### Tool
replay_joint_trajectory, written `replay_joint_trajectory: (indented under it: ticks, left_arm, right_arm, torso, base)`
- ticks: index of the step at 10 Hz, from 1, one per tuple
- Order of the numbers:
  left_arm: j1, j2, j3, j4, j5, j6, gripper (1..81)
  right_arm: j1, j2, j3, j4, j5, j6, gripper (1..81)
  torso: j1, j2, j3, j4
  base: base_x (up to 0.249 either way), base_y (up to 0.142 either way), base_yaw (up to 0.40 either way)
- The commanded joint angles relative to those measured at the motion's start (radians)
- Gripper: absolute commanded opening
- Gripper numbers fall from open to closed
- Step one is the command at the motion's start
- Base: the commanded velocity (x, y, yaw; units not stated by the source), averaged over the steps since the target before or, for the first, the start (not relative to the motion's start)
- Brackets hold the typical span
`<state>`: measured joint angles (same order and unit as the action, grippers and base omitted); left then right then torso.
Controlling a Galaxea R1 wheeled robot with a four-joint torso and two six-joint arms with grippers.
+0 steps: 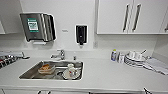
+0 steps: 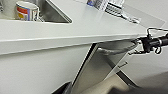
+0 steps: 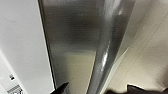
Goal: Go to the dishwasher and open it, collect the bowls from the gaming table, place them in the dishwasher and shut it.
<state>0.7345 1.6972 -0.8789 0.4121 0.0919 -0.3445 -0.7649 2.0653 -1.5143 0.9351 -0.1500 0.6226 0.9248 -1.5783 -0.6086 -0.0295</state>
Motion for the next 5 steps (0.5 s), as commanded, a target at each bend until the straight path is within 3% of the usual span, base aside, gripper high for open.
replay_joint_trajectory:
  ticks: [1, 5]
  left_arm:
    - [-0.091, -0.031, 0.014, 0.011, 0.003, -0.001, 81.1]
    - [-0.089, -0.028, 0.011, 0.011, 0.003, -0.001, 81.1]
  right_arm:
    - [0.098, 0.024, -0.067, 0.027, -0.055, 0.005, 81.1]
    - [0.075, 0.075, -0.141, 0.027, -0.062, 0.005, 81.1]
  torso:
    - [0.0, 0.0, 0.0, 0.0]
    - [0.0, 0.0, 0.0, 0.0]
  base:
    - [0.0, 0.0, 0.0]
    - [0.0, 0.0, 0.0]
